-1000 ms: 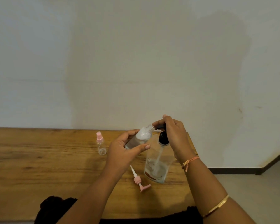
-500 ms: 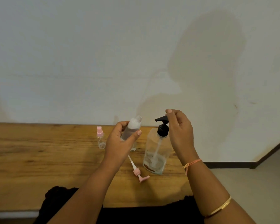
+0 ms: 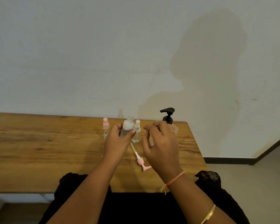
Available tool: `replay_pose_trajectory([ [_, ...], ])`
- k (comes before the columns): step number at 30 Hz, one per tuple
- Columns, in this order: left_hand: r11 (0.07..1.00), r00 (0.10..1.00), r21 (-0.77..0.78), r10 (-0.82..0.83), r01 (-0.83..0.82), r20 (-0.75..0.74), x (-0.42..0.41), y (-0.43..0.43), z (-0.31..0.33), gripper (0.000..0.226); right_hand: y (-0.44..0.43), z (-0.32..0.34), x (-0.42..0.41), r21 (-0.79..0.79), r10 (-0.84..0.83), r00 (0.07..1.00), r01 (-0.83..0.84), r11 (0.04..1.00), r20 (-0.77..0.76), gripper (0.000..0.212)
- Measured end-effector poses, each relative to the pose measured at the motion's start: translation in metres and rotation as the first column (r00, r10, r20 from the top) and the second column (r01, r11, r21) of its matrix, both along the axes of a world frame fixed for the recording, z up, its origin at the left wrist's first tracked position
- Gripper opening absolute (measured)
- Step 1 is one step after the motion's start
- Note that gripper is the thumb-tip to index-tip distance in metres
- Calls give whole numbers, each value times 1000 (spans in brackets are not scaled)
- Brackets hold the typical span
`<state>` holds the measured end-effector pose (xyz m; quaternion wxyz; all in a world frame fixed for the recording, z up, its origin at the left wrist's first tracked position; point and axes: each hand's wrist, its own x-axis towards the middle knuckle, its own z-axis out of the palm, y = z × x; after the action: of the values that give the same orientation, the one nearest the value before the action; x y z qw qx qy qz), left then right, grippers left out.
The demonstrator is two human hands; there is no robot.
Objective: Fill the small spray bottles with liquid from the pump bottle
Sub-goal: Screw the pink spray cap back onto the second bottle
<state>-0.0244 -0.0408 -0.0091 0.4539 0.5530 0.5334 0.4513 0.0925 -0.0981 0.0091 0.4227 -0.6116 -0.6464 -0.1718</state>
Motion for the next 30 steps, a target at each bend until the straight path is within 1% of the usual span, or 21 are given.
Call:
replay_pose_trajectory([
  [1, 1000, 1000, -11, 2, -2, -11, -2, 1, -1, 37, 2, -3, -3, -57, 31, 1000, -31, 998, 4, 25],
  [3, 999, 1000, -38, 1, -3, -29, -4, 4, -5, 39, 7, -12, -6, -280, 68, 998, -70, 957, -16, 26],
  [5, 997, 998, -74, -6, 1, -57, -6, 6, -8, 43, 16, -29, -4, -537, 88, 996, -89, 839, -27, 24],
  [7, 993, 997, -115, -19, 10, -76, -7, 8, -11, 47, 24, -44, -2, -707, 100, 995, -76, 703, -7, 24],
  [9, 991, 996, -130, -25, 13, -85, -6, 10, -11, 49, 32, -56, -2, -789, 104, 995, -57, 612, 8, 25],
  [11, 991, 995, -131, -23, 10, -93, -4, 11, -11, 49, 38, -67, -3, -835, 89, 996, -35, 550, 17, 24],
  [13, 991, 996, -131, -25, 13, -86, -3, 12, -11, 48, 41, -77, -5, -867, 86, 994, 10, 499, 61, 26],
  [15, 991, 996, -132, -32, 21, -80, -3, 13, -12, 47, 41, -85, -7, -880, 91, 988, 68, 471, 125, 27],
  [17, 991, 995, -129, -45, 33, -87, -4, 13, -13, 45, 39, -91, -10, -872, 89, 981, 111, 477, 173, 25],
  [19, 991, 994, -130, -54, 41, -93, -4, 12, -14, 45, 38, -94, -11, -864, 81, 980, 120, 489, 182, 24],
  [20, 990, 994, -131, -54, 41, -96, -4, 12, -14, 46, 38, -92, -12, -865, 68, 985, 106, 491, 160, 23],
  [22, 991, 994, -132, -46, 33, -95, -5, 12, -14, 48, 39, -83, -14, -860, 18, 998, 38, 509, 56, 17],
  [23, 991, 995, -134, -40, 27, -91, -6, 12, -14, 49, 40, -75, -14, -845, -10, 1000, 2, 535, -4, 14],
  [25, 992, 996, -122, -28, 17, -89, -6, 14, -13, 49, 38, -54, -14, -781, -53, 995, -37, 623, -89, 12],
  [28, 995, 996, -95, 1, -10, -86, -8, 15, -11, 45, 29, -21, -10, -655, -57, 990, -42, 755, -129, 15],
  [30, 996, 996, -85, 28, -36, -86, -8, 17, -11, 43, 22, -4, -7, -585, -51, 987, -47, 810, -150, 16],
])
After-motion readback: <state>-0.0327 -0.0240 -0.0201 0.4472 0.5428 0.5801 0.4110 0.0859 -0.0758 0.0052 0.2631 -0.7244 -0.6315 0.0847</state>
